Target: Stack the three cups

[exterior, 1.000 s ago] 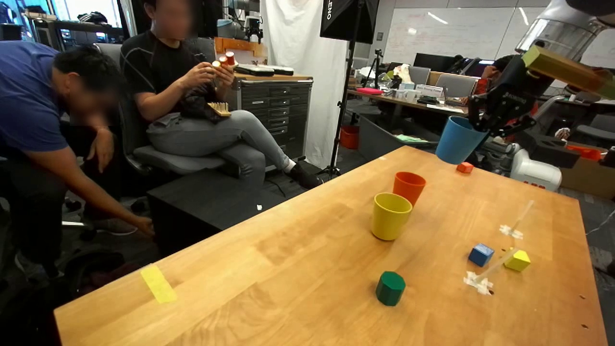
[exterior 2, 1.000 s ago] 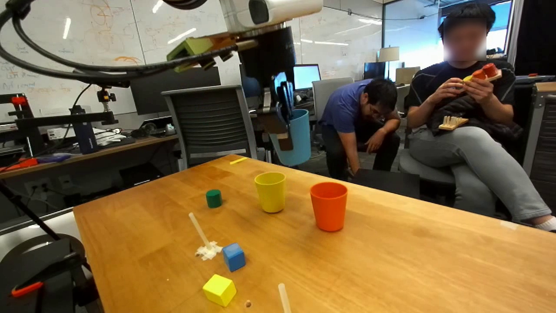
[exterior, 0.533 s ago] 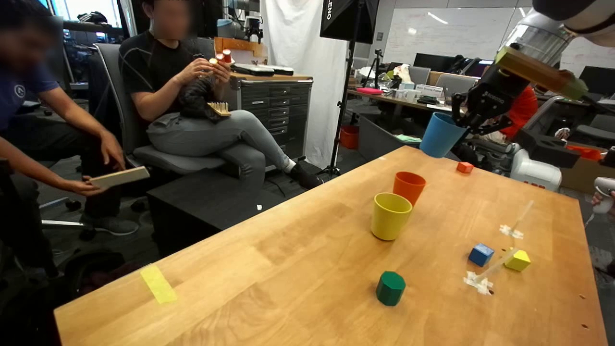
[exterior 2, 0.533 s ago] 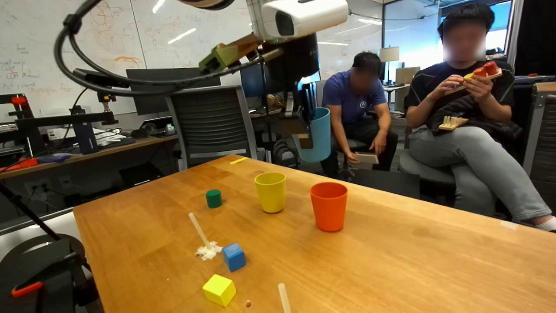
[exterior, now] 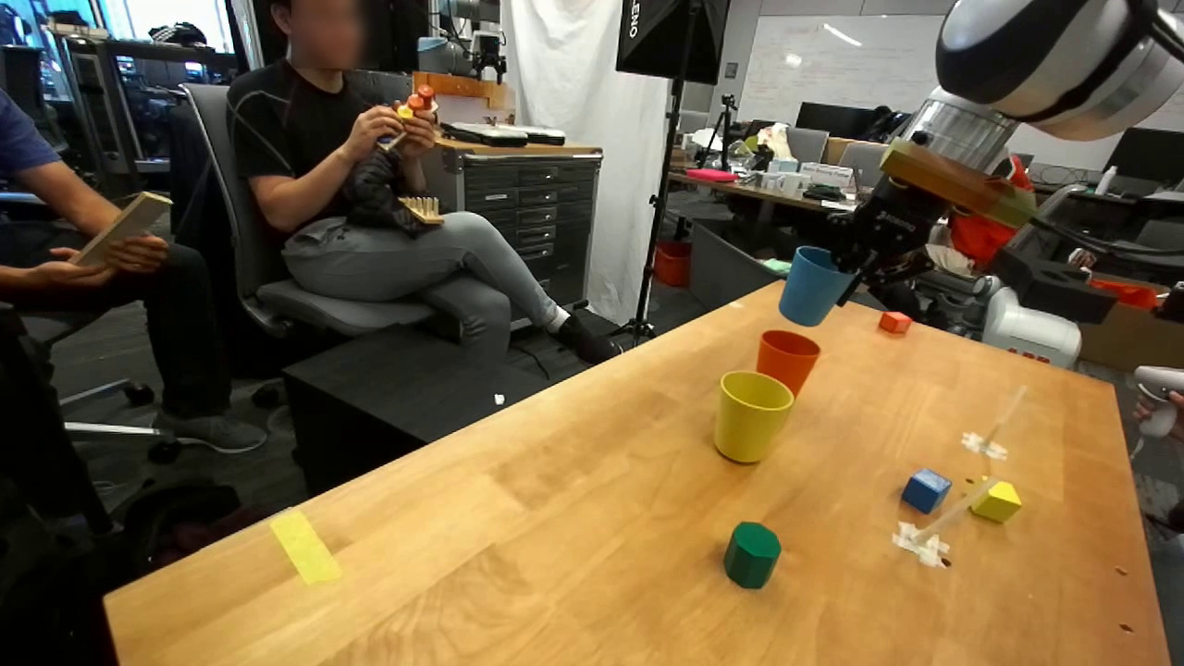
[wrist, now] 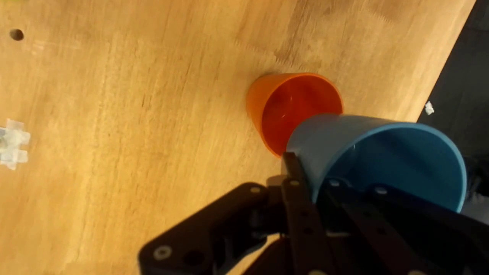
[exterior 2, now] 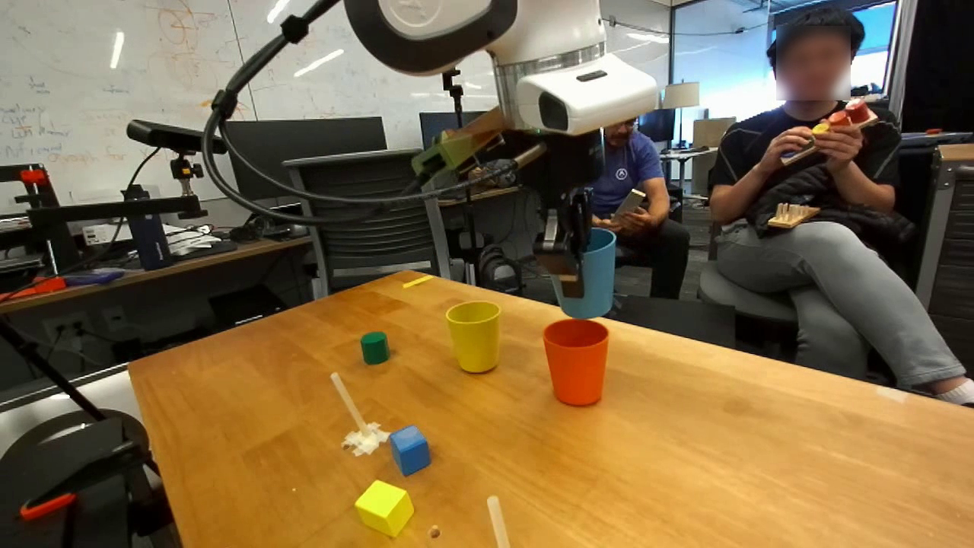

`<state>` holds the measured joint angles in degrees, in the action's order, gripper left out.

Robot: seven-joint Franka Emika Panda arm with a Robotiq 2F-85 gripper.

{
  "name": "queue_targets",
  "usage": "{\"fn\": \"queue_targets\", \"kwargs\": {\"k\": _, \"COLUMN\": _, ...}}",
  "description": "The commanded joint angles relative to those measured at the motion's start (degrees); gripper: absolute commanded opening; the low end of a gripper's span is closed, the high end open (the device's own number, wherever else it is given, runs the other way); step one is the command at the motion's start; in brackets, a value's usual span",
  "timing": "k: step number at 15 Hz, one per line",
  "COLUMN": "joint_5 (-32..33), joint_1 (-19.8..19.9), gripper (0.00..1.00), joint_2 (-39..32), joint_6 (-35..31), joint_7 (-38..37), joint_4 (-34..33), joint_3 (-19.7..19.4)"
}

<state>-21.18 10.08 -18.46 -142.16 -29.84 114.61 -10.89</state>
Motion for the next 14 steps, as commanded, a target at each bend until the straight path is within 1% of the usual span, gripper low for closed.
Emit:
{"fn": "queue_targets", "kwargs": {"k": 1, "joint_5": -0.64, "joint_1": -0.18, "gripper": 0.01, "joint_2": -3.24, "joint_6": 0.85, "joint_7": -1.80, "joint_4": -3.20, "joint_3": 0.07}}
{"fn": "queue_targets", "kwargs": {"k": 11, "joint_5": -0.15, "joint_1": -0.66, "gripper": 0.01, "joint_2": -4.98, "joint_6": 1.21, "joint_7": -1.68, "joint_4": -2.09, "joint_3": 0.24}}
{"fn": "queue_targets", "kwargs": {"k": 12, "joint_5": -0.04, "joint_1": -0.74, "gripper": 0.05, "joint_2": -5.12, "joint_6": 1.16, "joint_7": -1.86, "joint_4": -2.05, "joint_3": 0.15}}
{"fn": "queue_targets", "kwargs": {"k": 13, "joint_5": 0.00, "joint_1": -0.76, "gripper": 0.14, "joint_2": -5.24, "joint_6": 1.18, "joint_7": -1.90, "joint_4": -2.04, "joint_3": 0.12}}
{"fn": "queue_targets", "kwargs": {"k": 14, "joint_5": -0.07, "joint_1": -0.71, "gripper": 0.30, "joint_2": -5.28, "joint_6": 1.29, "joint_7": -1.89, "joint_4": -2.02, "joint_3": 0.12}}
